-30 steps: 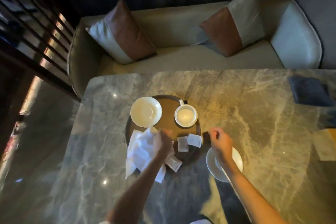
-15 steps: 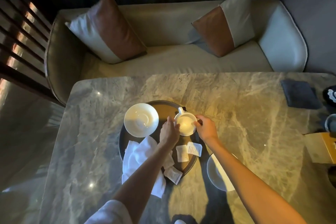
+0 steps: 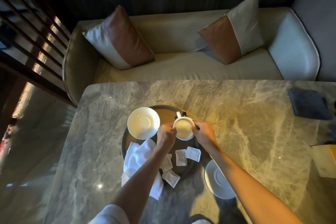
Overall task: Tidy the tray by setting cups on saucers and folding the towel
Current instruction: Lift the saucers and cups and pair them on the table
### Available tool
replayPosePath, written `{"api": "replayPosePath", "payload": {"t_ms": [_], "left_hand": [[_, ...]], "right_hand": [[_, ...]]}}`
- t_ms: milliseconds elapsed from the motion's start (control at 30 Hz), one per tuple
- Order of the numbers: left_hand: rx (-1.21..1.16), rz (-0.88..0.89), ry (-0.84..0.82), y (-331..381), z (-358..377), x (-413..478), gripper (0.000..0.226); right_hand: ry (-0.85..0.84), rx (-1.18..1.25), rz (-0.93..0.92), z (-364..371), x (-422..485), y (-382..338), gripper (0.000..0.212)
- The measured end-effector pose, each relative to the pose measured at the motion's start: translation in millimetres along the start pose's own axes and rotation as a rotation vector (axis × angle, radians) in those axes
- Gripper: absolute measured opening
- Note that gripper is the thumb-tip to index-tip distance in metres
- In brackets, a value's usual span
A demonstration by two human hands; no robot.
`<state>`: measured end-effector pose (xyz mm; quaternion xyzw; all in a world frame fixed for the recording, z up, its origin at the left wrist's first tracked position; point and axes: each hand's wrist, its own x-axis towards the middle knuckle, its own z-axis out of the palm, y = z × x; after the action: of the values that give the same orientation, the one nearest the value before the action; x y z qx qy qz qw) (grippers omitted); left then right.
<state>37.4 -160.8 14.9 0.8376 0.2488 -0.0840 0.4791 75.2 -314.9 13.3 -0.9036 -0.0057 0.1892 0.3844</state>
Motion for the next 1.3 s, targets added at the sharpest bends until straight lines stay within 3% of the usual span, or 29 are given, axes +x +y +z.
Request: {"api": "replayPosePath", "payload": {"t_ms": [133, 300, 467, 600, 867, 967, 1133, 1233, 1300], "left_hand": [[-0.101, 0.104, 0.088, 12.6, -5.4, -15.6, 0.033], [-0.150, 0.067, 0.053, 48.1, -5.8, -24.1, 0.023], [-0.149, 0.184, -0.054, 73.8, 19.8, -46.5, 0.024], [-0.102, 0.212, -0.165, 65.0, 59.6, -73.6, 0.025], [-0.244, 0.007, -0.307, 13.4, 116.7, -154.3, 0.051], [-0.310, 0.009, -0.393, -7.1, 127.2, -172.6, 0.068], [-0.508, -0.171, -0.547, -21.3, 136.7, -182.2, 0.078], [-0.601, -0.264, -0.523, -21.2, 142.1, -178.0, 0.087], [-0.602, -0.279, -0.511, -24.0, 145.6, -173.0, 0.080]], "right_hand": [[0.044, 0.020, -0.021, -8.8, -2.7, -5.3, 0.024], [0.100, 0.116, 0.014, -43.4, -8.5, -6.3, 0.026], [0.007, 0.716, 0.284, -80.1, -36.8, 15.7, 0.039], [-0.071, 0.889, 0.394, -97.2, -82.8, 48.7, 0.036], [-0.082, 0.889, 0.518, -69.3, -170.8, 130.6, 0.038], [-0.084, 0.848, 0.602, -57.7, -185.7, 145.1, 0.033], [-0.072, 0.839, 0.589, -46.8, -185.5, 157.4, 0.040], [-0.064, 0.824, 0.572, -44.9, -177.0, 161.0, 0.040], [-0.074, 0.821, 0.568, -44.6, -171.7, 160.6, 0.040]]}}
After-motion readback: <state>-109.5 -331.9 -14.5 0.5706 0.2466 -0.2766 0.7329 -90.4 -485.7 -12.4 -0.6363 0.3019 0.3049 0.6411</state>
